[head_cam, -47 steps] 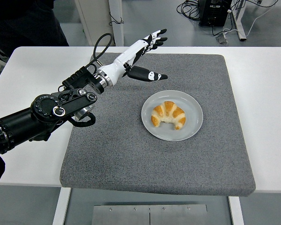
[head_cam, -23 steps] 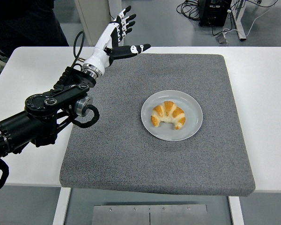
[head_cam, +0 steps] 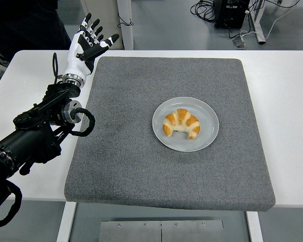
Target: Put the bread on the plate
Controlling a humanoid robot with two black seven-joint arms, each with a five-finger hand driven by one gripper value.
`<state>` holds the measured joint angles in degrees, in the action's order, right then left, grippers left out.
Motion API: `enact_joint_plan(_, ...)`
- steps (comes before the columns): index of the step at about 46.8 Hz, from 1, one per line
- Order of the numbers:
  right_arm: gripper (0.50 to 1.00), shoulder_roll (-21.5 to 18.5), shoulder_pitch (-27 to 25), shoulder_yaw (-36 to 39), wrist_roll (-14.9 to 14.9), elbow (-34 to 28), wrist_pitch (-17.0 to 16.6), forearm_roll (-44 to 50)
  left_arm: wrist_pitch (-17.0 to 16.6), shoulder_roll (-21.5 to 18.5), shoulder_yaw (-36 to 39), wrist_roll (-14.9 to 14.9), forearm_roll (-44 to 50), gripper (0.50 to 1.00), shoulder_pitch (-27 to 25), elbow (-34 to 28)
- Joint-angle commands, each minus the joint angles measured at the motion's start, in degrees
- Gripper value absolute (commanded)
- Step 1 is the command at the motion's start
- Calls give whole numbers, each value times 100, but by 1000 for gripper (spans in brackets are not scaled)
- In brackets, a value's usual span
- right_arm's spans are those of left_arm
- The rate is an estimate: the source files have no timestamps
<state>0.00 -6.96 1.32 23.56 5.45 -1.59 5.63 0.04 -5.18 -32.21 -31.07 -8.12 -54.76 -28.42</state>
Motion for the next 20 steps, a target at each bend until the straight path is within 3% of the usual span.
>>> enact_joint_plan(1,1000,0,2,0,0,0,0,0,294,34,-75,4,91,975,-8,275)
enact_joint_plan(13,1000,0,54,17,0,62,-17,0,699,263,-233,13,794,975,36,565)
enact_joint_plan(20,1000,0,90,9,0,62,-17,0,761,412,-260,75,970,977,36,627)
